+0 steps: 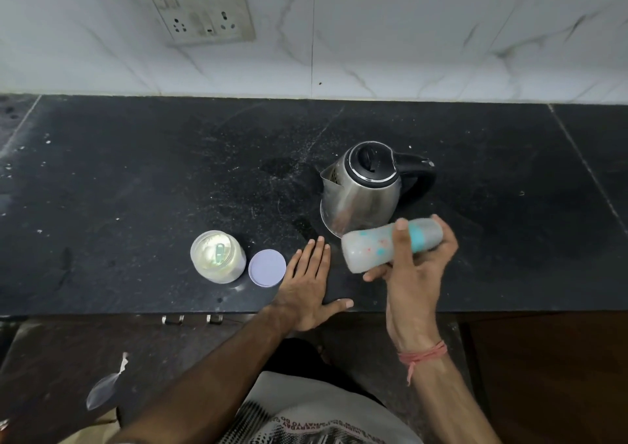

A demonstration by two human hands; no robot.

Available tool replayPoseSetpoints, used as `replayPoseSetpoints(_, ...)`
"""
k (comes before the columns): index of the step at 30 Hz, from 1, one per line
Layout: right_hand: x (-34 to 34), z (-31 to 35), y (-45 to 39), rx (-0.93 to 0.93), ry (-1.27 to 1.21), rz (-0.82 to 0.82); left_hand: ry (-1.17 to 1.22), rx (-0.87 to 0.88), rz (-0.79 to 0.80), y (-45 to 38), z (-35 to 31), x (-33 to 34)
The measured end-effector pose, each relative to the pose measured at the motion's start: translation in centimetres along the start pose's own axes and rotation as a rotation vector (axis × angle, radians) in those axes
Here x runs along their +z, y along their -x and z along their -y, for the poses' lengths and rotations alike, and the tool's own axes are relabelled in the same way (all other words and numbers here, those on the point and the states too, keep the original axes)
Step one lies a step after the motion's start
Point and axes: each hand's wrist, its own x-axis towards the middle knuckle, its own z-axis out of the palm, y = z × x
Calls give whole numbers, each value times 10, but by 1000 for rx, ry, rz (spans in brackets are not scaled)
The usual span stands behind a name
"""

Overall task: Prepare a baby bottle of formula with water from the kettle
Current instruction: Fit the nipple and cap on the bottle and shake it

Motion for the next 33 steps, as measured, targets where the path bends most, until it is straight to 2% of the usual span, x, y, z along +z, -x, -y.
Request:
replayPoseSetpoints(3,1,-1,-1,138,89,181,21,-22,-27,1,0,4)
replayPoseSetpoints(6,-2,0,-3,140,1,153,33,-9,0,0,0,-1)
replayPoseSetpoints(10,-6,0,0,250,24,308,-52,-15,-21,-1,1,9)
replayPoseSetpoints(13,-9,-2,0,240,-141,248,46,-3,-1,-1,1,4)
replayPoseSetpoints(16,-9,-4,8,226,-90,364,-32,-46,-74,1,-6,2)
replayPoseSetpoints(17,-9,-5,9,179,-75,361,-42,-49,-75,1,-6,3)
replayPoseSetpoints(20,-10,-3,4,94,-157,162,9,-15,23,1,-2,-2)
replayPoseSetpoints(21,-11,0,2,92,-151,143,8,-6,18,2,-1,-5)
replayPoseSetpoints(24,-20,5,3,58,-78,226,7,-19,27,2,-2,-5)
replayPoseSetpoints(27,-32,13,-3,13,-171,80,-30,-29,38,1,-4,-6)
replayPoseSetpoints(30,-33,14,-1,61,-143,173,-33,-18,47,2,-3,-3)
replayPoseSetpoints(33,-32,13,-1,10,-246,63,-26,-18,42,0,-2,-4)
